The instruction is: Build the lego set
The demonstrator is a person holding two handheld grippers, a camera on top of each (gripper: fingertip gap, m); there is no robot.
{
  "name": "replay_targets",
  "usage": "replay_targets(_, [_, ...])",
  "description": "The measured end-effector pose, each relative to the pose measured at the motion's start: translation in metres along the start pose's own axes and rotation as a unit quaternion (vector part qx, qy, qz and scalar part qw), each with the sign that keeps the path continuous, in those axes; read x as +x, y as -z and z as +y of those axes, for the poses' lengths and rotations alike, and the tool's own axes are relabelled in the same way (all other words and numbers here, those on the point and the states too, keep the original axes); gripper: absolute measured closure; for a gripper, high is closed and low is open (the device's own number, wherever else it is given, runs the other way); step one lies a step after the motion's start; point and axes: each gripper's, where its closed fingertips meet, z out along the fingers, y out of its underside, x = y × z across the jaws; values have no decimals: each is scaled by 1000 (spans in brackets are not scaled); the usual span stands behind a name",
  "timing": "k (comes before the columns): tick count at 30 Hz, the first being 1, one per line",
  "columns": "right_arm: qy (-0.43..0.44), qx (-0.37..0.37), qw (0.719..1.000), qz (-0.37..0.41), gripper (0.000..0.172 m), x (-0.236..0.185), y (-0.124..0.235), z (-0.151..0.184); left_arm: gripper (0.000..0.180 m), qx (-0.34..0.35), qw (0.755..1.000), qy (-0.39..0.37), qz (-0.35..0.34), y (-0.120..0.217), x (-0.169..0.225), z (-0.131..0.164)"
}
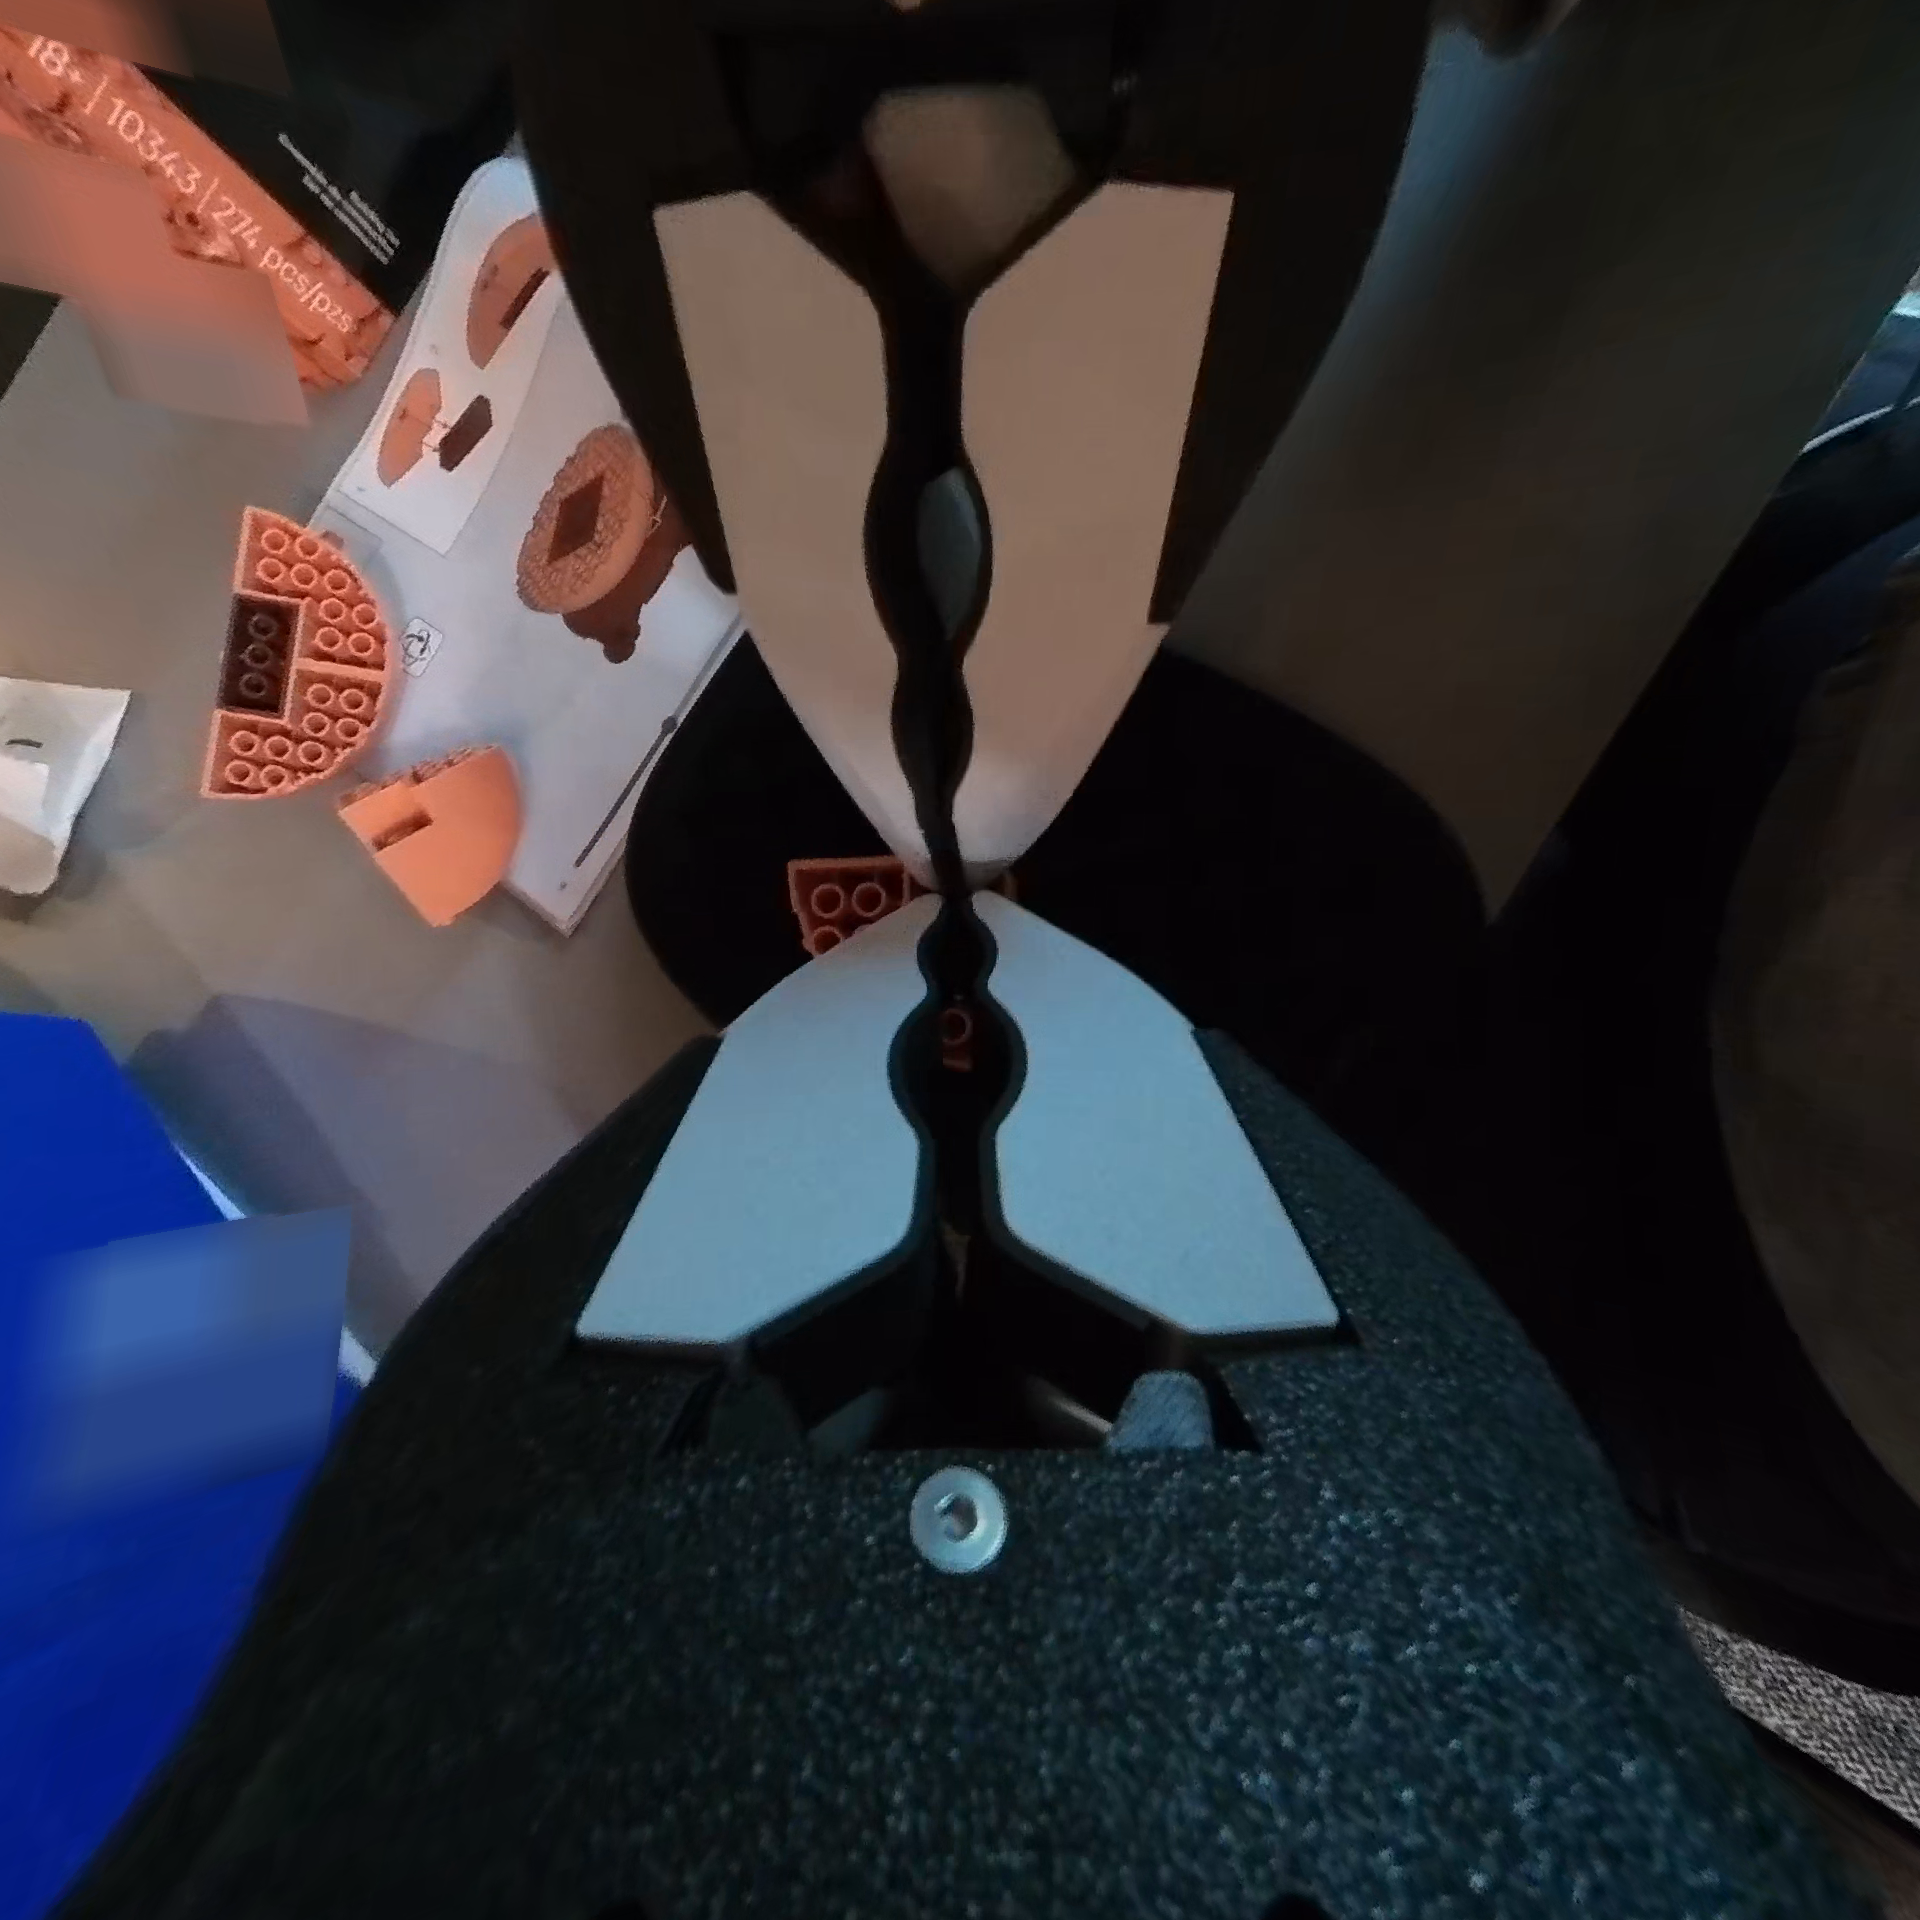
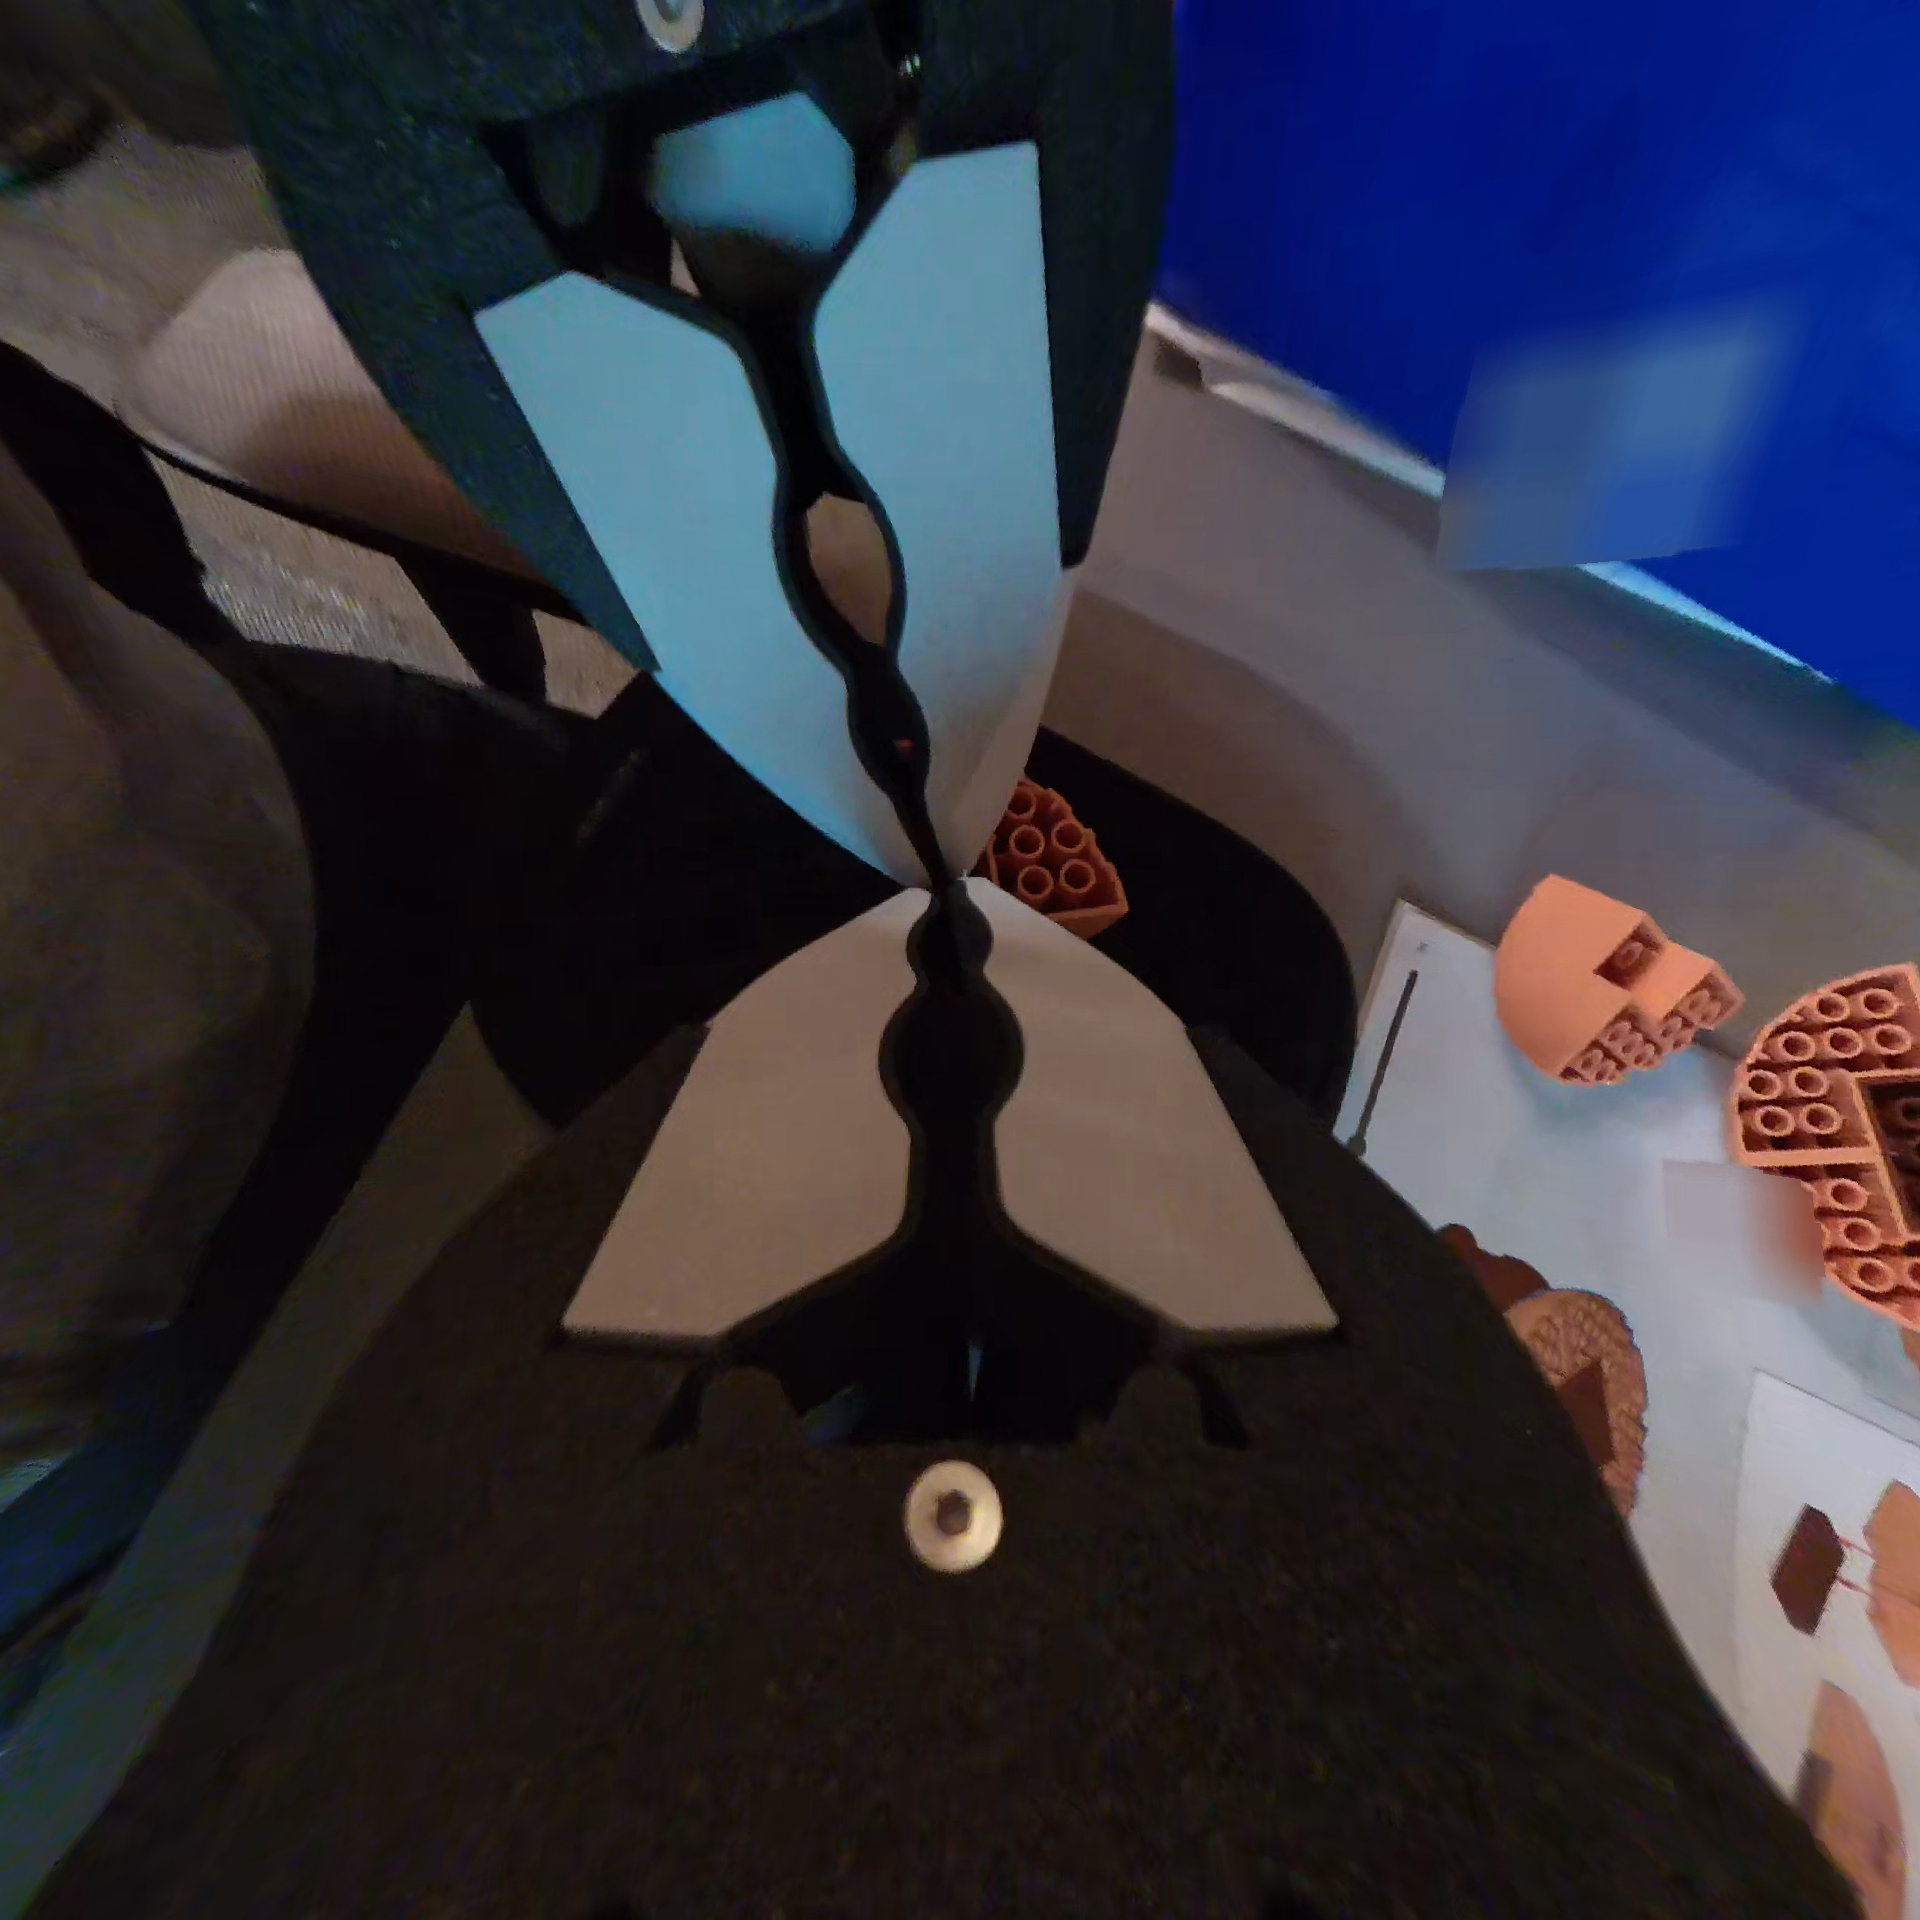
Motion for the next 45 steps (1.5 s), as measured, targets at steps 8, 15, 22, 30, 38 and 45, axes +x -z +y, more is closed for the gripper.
replay_targets(8, [-69, -51, 996, -23, 172, 8, -6, -1, 180, 12, 999, 38, 2, 0, -10, 6])
replay_targets(15, [-79, -128, 988, -44, 172, 10, -8, 1, 180, 14, 999, 45, 22, -1, -12, 8])
replay_targets(22, [-76, -179, 980, -45, 172, 12, -11, 1, 180, 24, 999, 34, 7, -4, -18, 11])
replay_targets(30, [-101, -114, 987, -44, 172, 7, -5, 3, 180, 146, 981, 115, -53, 34, -34, 1])
replay_targets(38, [-83, -150, 985, -37, 172, 6, -1, 7, 180, 66, 991, 117, -20, -1, -11, 34])
replay_targets(45, [-76, -182, 980, -24, 172, 6, 0, 8, 180, 62, 995, 79, -22, -2, -8, 32])
